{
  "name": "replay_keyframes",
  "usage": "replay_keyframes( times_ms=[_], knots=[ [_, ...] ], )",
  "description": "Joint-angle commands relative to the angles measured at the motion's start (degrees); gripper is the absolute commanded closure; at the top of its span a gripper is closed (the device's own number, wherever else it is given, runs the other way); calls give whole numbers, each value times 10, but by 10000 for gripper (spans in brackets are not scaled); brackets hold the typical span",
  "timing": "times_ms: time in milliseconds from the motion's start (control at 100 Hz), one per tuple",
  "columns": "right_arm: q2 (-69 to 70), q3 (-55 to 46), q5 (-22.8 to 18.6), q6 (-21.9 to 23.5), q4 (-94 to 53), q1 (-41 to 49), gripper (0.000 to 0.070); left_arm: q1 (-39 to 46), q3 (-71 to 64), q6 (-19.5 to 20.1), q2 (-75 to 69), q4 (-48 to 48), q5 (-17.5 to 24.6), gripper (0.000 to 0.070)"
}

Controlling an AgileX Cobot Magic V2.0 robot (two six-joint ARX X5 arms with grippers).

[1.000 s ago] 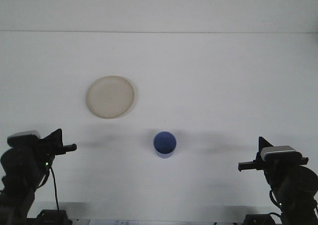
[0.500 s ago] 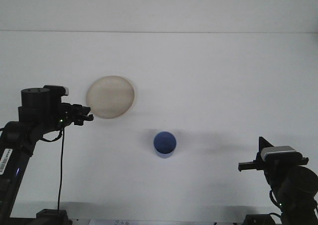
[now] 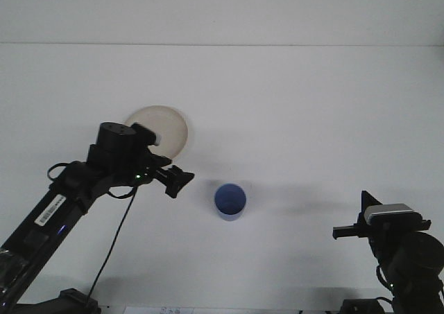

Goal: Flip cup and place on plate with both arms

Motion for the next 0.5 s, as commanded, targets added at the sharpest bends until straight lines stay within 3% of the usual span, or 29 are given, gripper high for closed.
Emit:
replay_keyframes(
  times_ms=[0,140,490],
  knots=[
    [4,5,0,8,6,0,700,-36,16,-11,24,14,-27,131],
    [4,5,0,8,6,0,700,-95,43,-9,78,16,-85,131],
    [4,5,0,8,5,0,700,-142,116,-2,189,0,-111,130]
  ],
)
